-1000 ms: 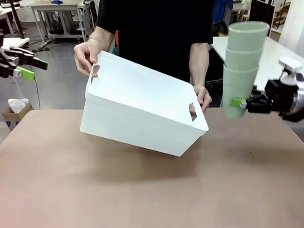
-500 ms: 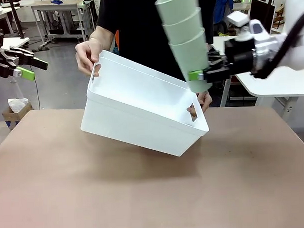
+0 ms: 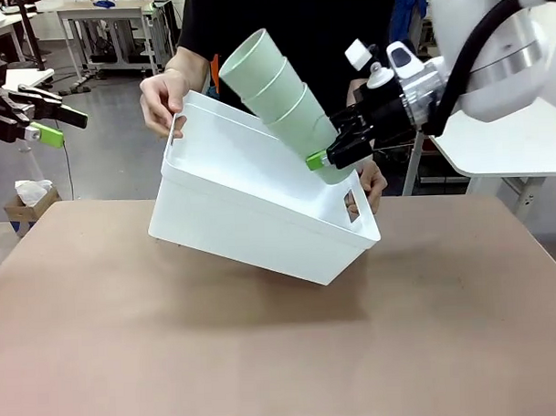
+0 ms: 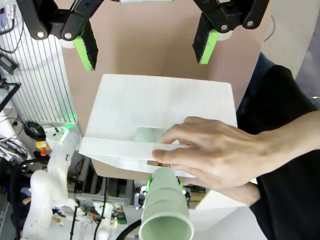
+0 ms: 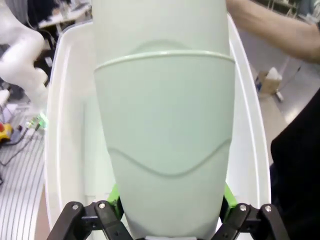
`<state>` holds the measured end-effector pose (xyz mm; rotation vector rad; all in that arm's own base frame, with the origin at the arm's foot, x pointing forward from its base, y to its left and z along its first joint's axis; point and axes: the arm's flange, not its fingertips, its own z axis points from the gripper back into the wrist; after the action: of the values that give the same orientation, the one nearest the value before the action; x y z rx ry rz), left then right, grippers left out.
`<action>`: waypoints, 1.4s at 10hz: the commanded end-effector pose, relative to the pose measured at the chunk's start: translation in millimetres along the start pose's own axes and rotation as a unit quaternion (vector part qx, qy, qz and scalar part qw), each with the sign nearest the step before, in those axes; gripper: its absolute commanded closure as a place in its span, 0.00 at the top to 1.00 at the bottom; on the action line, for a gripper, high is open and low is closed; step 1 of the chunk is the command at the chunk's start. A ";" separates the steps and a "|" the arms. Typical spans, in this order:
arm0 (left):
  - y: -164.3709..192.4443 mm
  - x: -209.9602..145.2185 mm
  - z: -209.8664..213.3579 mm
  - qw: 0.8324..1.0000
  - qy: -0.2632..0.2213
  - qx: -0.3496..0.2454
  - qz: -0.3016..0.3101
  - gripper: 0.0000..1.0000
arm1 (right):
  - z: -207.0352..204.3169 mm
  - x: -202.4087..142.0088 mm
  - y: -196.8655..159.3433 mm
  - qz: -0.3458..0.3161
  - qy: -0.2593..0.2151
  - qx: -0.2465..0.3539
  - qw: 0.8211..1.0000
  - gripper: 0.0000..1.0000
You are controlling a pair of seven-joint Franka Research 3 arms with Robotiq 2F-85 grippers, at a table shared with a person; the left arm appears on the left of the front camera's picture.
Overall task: Stack the cups and store them in the basket.
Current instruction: Place the stack of Reusable plastic cups into the Pantry Basket.
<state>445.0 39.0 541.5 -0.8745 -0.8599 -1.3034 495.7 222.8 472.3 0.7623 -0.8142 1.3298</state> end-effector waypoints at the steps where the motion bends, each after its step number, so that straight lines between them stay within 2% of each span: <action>1: -2.3 3.2 0.2 1.000 -0.003 -0.001 0.002 1.00 | -14.3 11.6 -19.1 -0.014 0.042 -0.014 0.999 0.83; 7: -2.3 3.2 0.2 1.000 -0.003 -0.001 0.002 1.00 | -71.0 1.1 -45.7 0.010 0.131 -0.071 0.989 0.83; 10: -2.3 3.2 0.2 1.000 -0.003 -0.001 0.002 1.00 | -90.0 -11.4 -37.7 0.015 0.167 -0.068 0.983 0.83; 14: -2.3 3.2 0.2 1.000 -0.003 -0.001 0.002 1.00 | -103.7 -26.2 -31.4 0.013 0.188 -0.074 0.979 0.83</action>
<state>445.0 39.1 541.6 -0.8741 -0.8598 -1.3034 531.9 290.5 390.9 0.4078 -0.6111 1.4001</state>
